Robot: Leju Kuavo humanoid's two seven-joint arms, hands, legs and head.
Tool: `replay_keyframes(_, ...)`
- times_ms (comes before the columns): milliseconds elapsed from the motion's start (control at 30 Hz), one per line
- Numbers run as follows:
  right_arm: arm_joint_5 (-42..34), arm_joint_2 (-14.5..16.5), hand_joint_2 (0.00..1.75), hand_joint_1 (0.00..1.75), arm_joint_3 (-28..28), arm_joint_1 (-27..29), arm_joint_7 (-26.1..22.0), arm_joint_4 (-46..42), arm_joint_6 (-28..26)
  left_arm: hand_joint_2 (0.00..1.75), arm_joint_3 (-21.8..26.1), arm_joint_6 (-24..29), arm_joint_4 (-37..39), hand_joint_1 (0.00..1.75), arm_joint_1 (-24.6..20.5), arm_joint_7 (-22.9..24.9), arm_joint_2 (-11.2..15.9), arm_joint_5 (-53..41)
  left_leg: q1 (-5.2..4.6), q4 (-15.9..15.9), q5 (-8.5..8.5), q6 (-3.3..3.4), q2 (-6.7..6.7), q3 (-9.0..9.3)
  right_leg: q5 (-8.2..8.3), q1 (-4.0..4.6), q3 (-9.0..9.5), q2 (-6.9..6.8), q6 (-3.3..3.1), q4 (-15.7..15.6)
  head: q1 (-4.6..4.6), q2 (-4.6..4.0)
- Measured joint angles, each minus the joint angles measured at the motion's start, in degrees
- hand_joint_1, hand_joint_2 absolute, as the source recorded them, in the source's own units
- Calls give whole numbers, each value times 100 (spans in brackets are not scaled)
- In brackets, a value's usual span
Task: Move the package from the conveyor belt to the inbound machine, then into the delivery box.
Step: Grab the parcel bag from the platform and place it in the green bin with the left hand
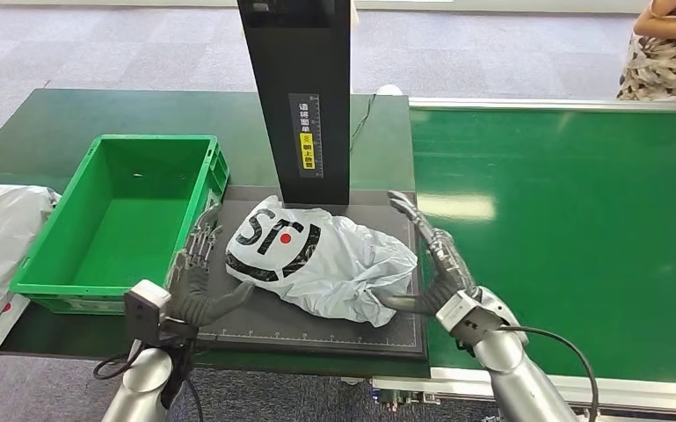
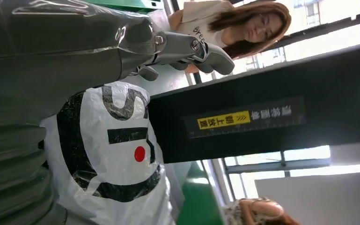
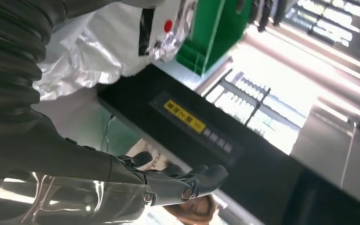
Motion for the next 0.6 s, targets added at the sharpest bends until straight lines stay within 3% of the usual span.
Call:
replay_keyframes(167, -50, 235, 175, 0, -696, 348, 151, -478, 144, 175, -399, 535, 454, 0, -559, 236, 53, -1442, 0, 0, 1, 0, -2, 1, 1, 0, 0, -1, 0, 1, -1, 0)
replay_keyframes(333, 32, 493, 175, 0, -1165, 459, 414, -832, 338, 175, -934, 913, 1288, 0, -1495, 845, 65, -2872, 0, 1, 6, -2, -1, 3, 4, 0, 0, 0, -2, 3, -1, 0)
replay_keyframes(500, 161, 671, 175, 0, -1508, 572, 495, -1052, 409, 175, -1475, 1027, 2240, 0, -2311, 1624, -5, -4328, 0, 2, 6, -2, 1, 3, 4, 0, 1, 1, -2, 4, -1, 0)
replay_keyframes(600, 215, 721, 175, 0, -1656, 639, 489, -1111, 424, 175, -1716, 865, 2717, 0, -2620, 1833, -41, -4730, 0, 2, 4, -3, 5, 2, 4, 0, -1, 7, -1, 3, -1, 0)
